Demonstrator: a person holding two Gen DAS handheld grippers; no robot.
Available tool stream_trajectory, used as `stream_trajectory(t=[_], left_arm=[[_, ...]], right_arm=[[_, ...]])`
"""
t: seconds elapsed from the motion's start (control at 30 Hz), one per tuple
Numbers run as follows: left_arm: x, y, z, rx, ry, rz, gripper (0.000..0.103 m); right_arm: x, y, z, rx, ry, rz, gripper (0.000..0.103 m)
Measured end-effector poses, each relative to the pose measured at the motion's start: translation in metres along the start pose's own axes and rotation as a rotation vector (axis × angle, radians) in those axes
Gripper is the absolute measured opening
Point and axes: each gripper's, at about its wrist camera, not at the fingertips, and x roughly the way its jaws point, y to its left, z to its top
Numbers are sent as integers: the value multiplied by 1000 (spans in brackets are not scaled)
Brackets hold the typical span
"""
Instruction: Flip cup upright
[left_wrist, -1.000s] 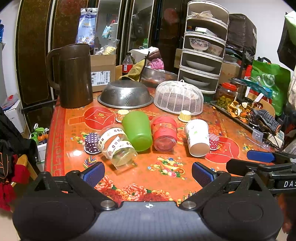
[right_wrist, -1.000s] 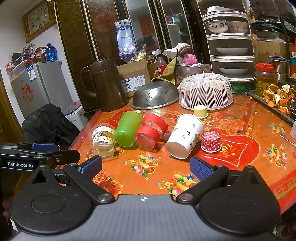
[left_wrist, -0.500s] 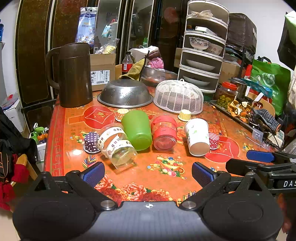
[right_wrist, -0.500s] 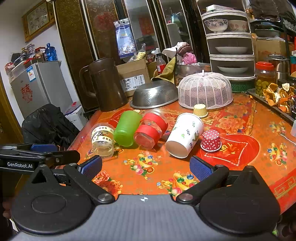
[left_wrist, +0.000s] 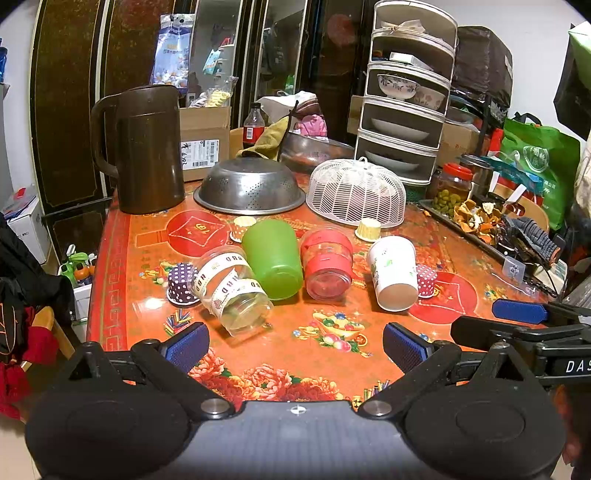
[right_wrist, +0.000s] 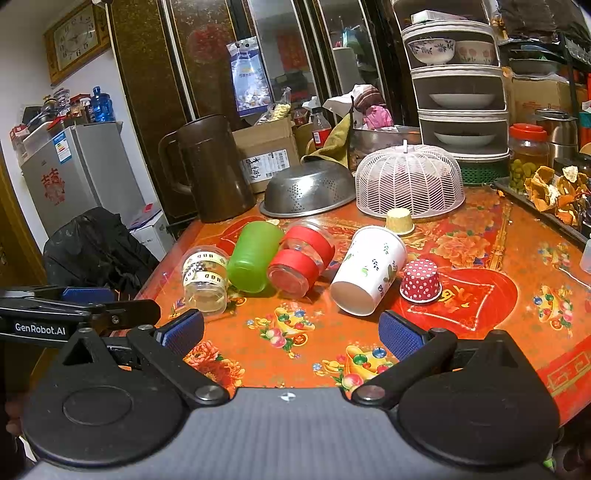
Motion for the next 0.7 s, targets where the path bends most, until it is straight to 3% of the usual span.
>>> stream_trajectory(t=[0.7], left_arm=[[12,-3,13,25,16,22,101]], right_arm=[[3,-9,-3,20,6,12,102]])
